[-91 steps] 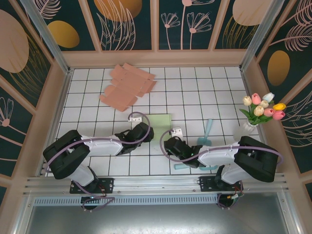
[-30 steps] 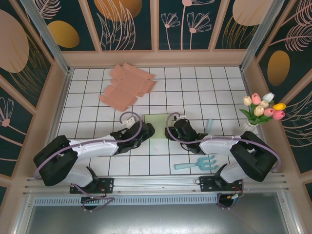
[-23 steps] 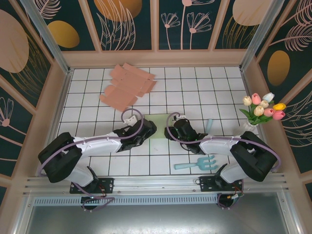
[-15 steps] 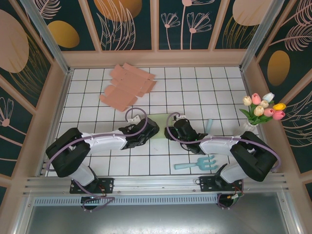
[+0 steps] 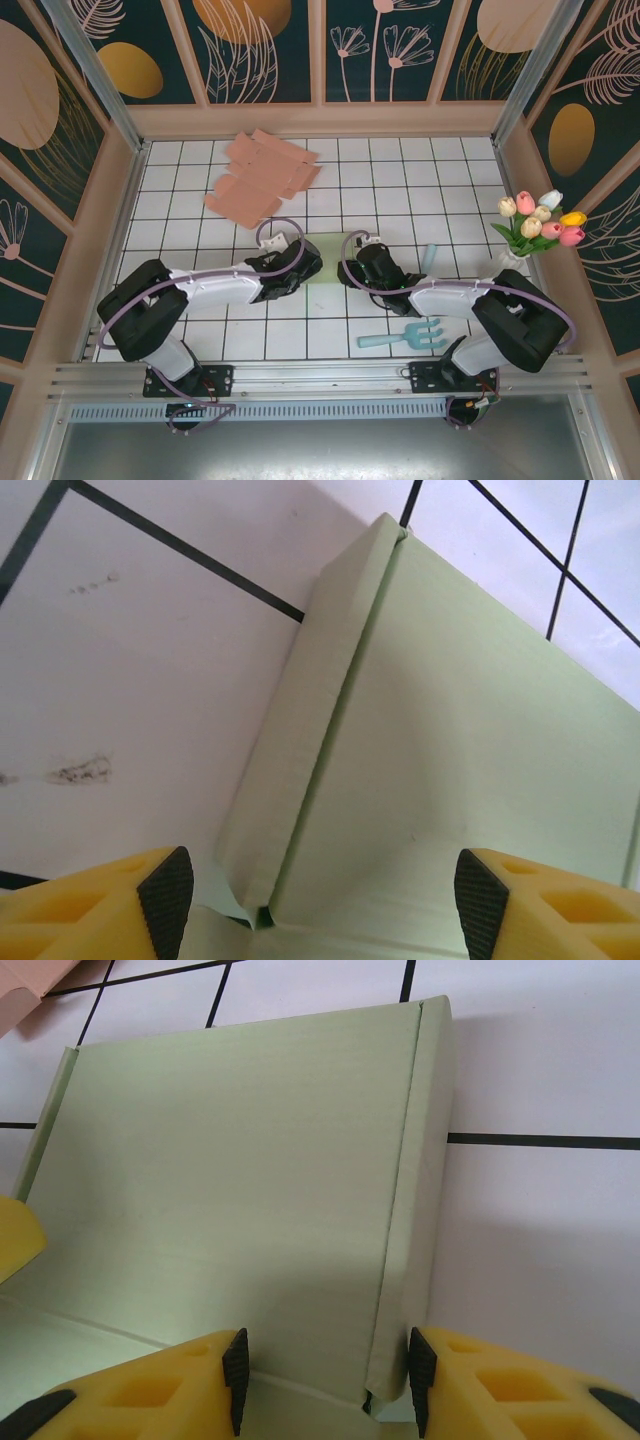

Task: Fold the paper box

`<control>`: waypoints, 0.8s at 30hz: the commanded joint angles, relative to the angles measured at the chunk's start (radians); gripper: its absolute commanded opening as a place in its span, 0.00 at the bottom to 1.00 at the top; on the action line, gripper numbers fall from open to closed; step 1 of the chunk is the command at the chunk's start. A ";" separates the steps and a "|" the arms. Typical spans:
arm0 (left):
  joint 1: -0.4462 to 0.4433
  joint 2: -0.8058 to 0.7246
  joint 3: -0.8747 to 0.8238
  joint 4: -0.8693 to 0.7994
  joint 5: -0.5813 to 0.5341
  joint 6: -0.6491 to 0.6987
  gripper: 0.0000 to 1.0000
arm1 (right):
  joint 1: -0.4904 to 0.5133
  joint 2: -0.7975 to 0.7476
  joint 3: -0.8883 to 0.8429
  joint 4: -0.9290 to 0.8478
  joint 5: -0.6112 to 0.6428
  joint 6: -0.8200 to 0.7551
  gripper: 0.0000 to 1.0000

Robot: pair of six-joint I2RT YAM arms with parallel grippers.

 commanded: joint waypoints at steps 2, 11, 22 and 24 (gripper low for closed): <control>0.019 0.022 0.016 -0.012 -0.015 0.041 0.71 | -0.007 0.008 -0.002 0.001 -0.006 -0.012 0.48; 0.032 0.055 0.043 -0.005 0.022 0.014 0.74 | -0.007 0.021 -0.001 -0.002 -0.002 -0.021 0.48; 0.032 0.063 0.094 -0.103 0.058 -0.078 0.75 | -0.007 0.022 0.000 -0.008 -0.001 -0.020 0.48; 0.033 0.078 0.108 -0.117 0.057 -0.080 0.75 | -0.007 0.024 0.003 -0.012 -0.001 -0.020 0.48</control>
